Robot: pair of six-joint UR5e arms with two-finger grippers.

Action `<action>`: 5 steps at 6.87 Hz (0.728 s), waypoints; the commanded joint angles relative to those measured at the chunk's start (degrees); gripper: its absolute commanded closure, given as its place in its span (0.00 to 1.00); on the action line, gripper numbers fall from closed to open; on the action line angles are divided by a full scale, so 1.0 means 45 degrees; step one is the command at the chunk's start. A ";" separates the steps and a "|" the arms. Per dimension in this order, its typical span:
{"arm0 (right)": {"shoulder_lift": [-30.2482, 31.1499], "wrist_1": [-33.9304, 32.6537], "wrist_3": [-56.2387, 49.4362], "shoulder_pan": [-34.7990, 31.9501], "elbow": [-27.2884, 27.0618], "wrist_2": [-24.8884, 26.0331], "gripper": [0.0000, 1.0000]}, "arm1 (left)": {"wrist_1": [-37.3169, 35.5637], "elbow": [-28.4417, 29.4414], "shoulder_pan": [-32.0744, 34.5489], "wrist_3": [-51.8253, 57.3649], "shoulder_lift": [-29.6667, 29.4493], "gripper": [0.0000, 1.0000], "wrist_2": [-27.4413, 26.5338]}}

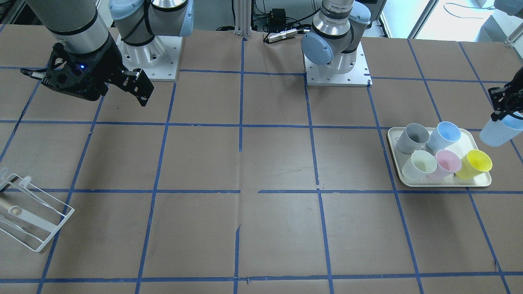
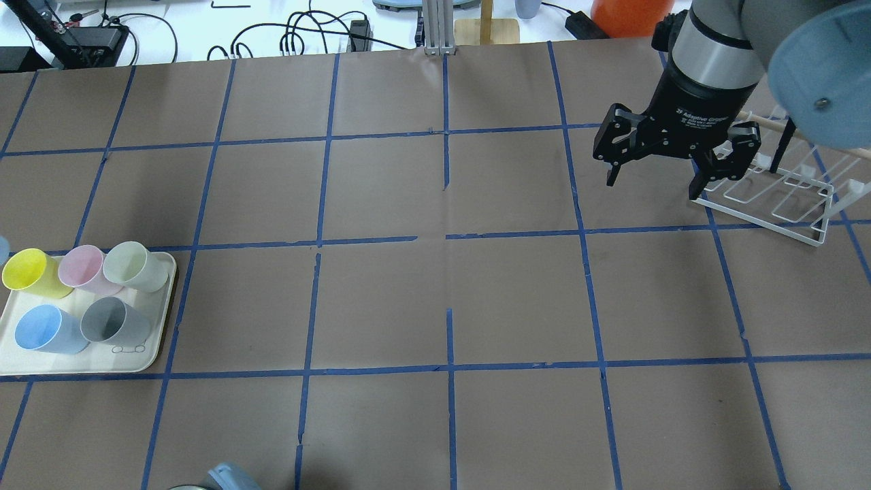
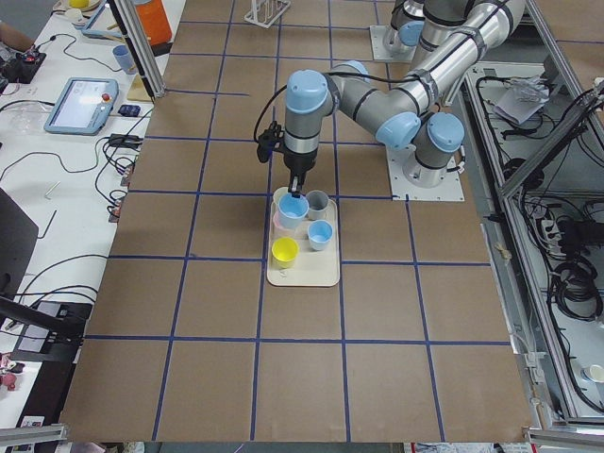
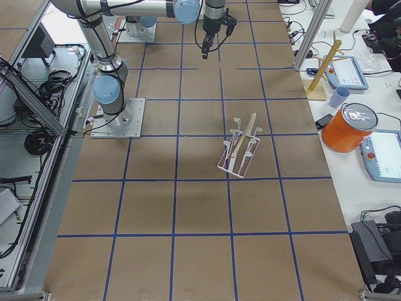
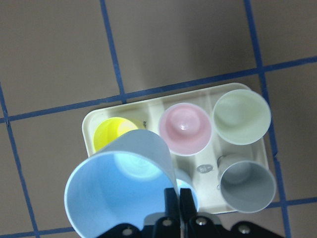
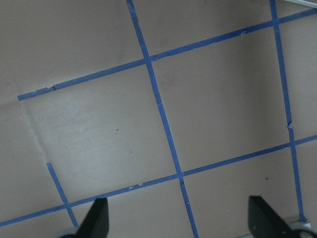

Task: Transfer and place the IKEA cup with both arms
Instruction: 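Lower the light blue cup into the tray's empty slot with the left gripper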

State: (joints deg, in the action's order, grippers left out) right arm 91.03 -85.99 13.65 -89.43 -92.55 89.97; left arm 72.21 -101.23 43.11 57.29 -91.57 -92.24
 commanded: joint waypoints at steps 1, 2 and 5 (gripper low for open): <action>0.0083 -0.0246 -0.0415 0.0010 -0.0059 -0.0052 0.00 | -0.0090 0.0150 -0.1373 0.1327 -0.0781 1.00 0.0127; 0.0102 -0.0267 -0.0435 0.0010 -0.0059 -0.0052 0.00 | 0.0006 -0.0023 -0.1900 0.1620 -0.1191 1.00 0.0456; 0.0103 -0.0267 -0.0455 0.0010 -0.0059 -0.0052 0.00 | -0.0012 -0.0063 -0.2449 0.1643 -0.2033 1.00 0.0695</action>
State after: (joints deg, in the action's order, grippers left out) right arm 91.50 -87.17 11.64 -89.38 -92.81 89.74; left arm 72.21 -101.38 33.44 64.66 -99.56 -89.09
